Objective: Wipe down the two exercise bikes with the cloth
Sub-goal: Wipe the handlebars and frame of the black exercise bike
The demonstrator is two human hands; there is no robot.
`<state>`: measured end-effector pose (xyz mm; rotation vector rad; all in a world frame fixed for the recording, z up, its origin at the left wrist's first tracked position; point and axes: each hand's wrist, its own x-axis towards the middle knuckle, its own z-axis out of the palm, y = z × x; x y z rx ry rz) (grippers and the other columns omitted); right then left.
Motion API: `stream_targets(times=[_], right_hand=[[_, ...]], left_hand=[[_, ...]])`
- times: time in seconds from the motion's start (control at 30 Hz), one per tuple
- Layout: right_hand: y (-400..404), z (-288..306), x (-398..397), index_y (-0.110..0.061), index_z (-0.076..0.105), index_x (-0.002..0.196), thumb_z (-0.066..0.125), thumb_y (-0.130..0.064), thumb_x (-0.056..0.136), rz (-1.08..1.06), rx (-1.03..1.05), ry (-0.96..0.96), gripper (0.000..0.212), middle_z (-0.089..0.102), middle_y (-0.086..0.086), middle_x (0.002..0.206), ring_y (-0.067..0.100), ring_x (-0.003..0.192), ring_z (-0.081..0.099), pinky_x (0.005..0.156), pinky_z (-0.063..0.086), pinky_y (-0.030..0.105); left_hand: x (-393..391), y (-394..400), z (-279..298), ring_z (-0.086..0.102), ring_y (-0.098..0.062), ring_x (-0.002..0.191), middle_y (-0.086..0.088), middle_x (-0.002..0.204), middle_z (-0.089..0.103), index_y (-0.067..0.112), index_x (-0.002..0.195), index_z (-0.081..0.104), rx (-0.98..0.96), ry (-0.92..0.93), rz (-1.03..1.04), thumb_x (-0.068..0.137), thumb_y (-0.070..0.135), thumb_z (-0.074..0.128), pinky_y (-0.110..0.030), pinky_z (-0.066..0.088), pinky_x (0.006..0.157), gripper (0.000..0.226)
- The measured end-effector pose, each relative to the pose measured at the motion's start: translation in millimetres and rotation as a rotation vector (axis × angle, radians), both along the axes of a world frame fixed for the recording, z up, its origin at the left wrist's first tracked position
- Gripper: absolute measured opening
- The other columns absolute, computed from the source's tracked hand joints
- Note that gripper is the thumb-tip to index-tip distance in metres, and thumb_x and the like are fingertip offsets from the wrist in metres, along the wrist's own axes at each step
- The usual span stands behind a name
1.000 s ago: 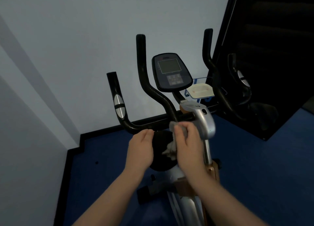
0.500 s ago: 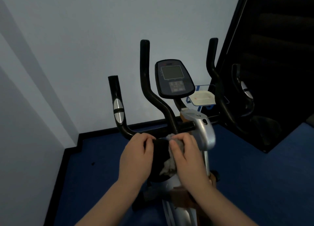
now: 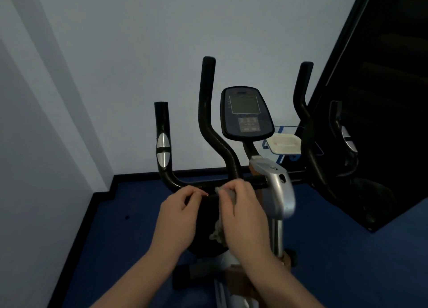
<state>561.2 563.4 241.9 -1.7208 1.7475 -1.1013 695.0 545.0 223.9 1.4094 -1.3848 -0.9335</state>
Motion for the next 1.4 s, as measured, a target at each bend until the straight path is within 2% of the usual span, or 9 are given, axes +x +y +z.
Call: stream_targets(times=[0.1,0.27,0.43,0.57,0.77,0.97,1.13,1.27,1.4], right_hand=[[30.7,-11.0,-7.5,-0.047,0.039,0.102,0.038,-0.048,0.096,0.026,-0.010,-0.037,0.007,0.047,-0.021,0.107,-0.005,0.090,0.055,0.069,0.049,0.023],[-8.9,11.2,-12.6,-0.035,0.045,0.093,0.040,-0.042,0.100,0.114,0.140,0.186,0.012,0.053,-0.014,0.097,0.000,0.078,0.053,0.064,0.044,0.027],[23.2,-0.6,-10.0,-0.044,0.037,0.096,0.036,-0.048,0.096,0.071,0.034,0.122,0.004,0.049,-0.016,0.099,-0.001,0.080,0.056,0.069,0.051,0.030],[-7.0,9.7,-9.1,-0.033,0.043,0.093,0.037,-0.041,0.101,0.106,0.097,0.286,0.012,0.052,-0.012,0.094,0.004,0.076,0.055,0.068,0.050,0.034],[28.2,-11.5,3.8,-0.046,0.043,0.096,0.039,-0.049,0.094,-0.111,0.060,-0.124,0.006,0.054,-0.016,0.097,-0.009,0.085,0.054,0.061,0.043,0.015],[-2.0,-3.2,1.9,-0.036,0.049,0.091,0.045,-0.041,0.098,-0.109,0.026,-0.101,0.010,0.059,-0.011,0.088,0.000,0.078,0.058,0.068,0.051,0.030],[46.5,-48.4,42.4,-0.045,0.046,0.105,0.040,-0.046,0.096,-0.391,-0.167,-0.486,0.010,0.057,-0.020,0.094,0.002,0.087,0.059,0.068,0.044,0.013],[41.2,-54.6,47.0,-0.038,0.042,0.101,0.039,-0.038,0.097,-0.471,-0.221,-0.461,0.005,0.053,-0.030,0.094,-0.007,0.084,0.056,0.067,0.041,0.005],[43.7,-59.3,76.6,-0.032,0.045,0.103,0.039,-0.033,0.101,-0.669,-0.269,-0.612,0.006,0.054,-0.013,0.094,-0.010,0.085,0.054,0.068,0.041,0.003]], left_hand=[[-0.3,0.8,-2.6,0.065,-0.006,0.081,0.009,0.080,0.071,0.034,0.076,0.072,0.007,0.102,-0.007,0.096,0.019,0.053,-0.024,0.045,0.069,0.032],[-0.1,5.1,-1.2,0.068,-0.010,0.084,0.003,0.085,0.074,0.026,0.082,0.076,-0.003,0.273,-0.036,0.098,0.014,0.050,-0.018,0.050,0.070,0.033],[3.6,24.5,-10.4,0.069,-0.009,0.097,0.006,0.103,0.074,0.035,0.104,0.074,0.004,0.356,-0.096,0.099,0.030,0.046,-0.015,0.052,0.075,0.029],[11.3,23.6,-13.3,0.067,-0.008,0.104,0.008,0.109,0.073,0.031,0.114,0.072,0.031,0.346,-0.154,0.101,0.028,0.047,-0.016,0.052,0.081,0.028],[16.0,21.2,-11.9,0.066,-0.006,0.106,0.009,0.109,0.073,0.024,0.118,0.069,0.025,0.329,-0.211,0.091,0.035,0.045,-0.014,0.050,0.083,0.038],[20.0,16.7,-13.8,0.067,-0.008,0.105,0.006,0.110,0.073,0.019,0.120,0.067,0.029,0.330,-0.267,0.102,0.018,0.044,-0.014,0.050,0.082,0.030],[16.6,16.5,-18.0,0.065,-0.004,0.104,0.011,0.107,0.073,0.026,0.114,0.069,0.008,0.313,-0.229,0.093,0.033,0.043,-0.011,0.048,0.081,0.034],[19.9,12.6,-17.7,0.064,-0.004,0.105,0.011,0.108,0.071,0.023,0.115,0.067,-0.016,0.282,-0.294,0.094,0.031,0.040,-0.012,0.048,0.083,0.035],[19.5,14.1,-19.2,0.062,0.002,0.102,0.018,0.105,0.069,0.027,0.114,0.064,0.000,0.292,-0.327,0.095,0.034,0.038,-0.007,0.046,0.078,0.033]])
